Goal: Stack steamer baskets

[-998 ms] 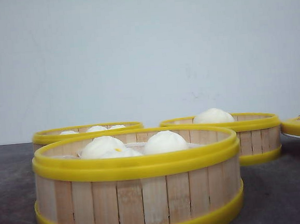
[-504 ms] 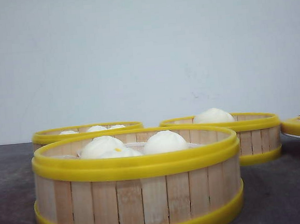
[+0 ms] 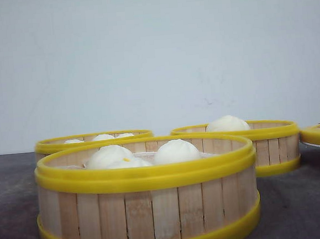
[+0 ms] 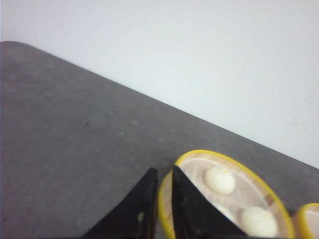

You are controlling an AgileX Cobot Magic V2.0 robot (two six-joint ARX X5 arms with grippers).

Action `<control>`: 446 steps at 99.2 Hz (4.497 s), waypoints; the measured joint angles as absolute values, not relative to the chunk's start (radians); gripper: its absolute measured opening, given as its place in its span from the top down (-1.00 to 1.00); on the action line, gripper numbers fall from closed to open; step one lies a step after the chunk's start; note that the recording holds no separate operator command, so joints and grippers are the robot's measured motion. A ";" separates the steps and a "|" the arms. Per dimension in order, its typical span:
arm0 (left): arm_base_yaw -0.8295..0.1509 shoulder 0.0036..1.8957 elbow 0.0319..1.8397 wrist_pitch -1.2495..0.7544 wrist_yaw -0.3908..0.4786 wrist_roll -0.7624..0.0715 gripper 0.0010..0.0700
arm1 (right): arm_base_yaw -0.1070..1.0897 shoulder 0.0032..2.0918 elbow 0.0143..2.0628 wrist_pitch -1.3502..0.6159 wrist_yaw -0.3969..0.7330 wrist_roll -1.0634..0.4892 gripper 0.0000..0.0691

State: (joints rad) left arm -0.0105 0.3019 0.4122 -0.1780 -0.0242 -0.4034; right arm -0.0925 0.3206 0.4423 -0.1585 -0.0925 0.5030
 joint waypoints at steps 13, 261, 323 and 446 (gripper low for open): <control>-0.010 0.428 0.594 -0.260 -0.003 -0.365 0.96 | -0.093 0.476 0.640 -0.265 -0.105 0.402 0.98; -0.141 1.850 1.326 -0.478 0.025 -0.104 0.45 | 0.113 0.932 0.910 -0.437 -0.255 0.154 0.00; -0.144 1.857 1.397 -0.542 0.031 -0.133 0.95 | 0.132 0.932 0.910 -0.437 -0.235 0.153 0.00; -0.444 1.224 1.322 -0.904 0.131 -0.115 0.95 | 0.132 0.898 0.910 -0.414 -0.231 0.153 0.00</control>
State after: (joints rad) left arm -0.4442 1.2240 1.3216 -0.9043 0.1314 -0.1150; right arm 0.1318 0.8978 0.9100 -0.4145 -0.2314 0.1532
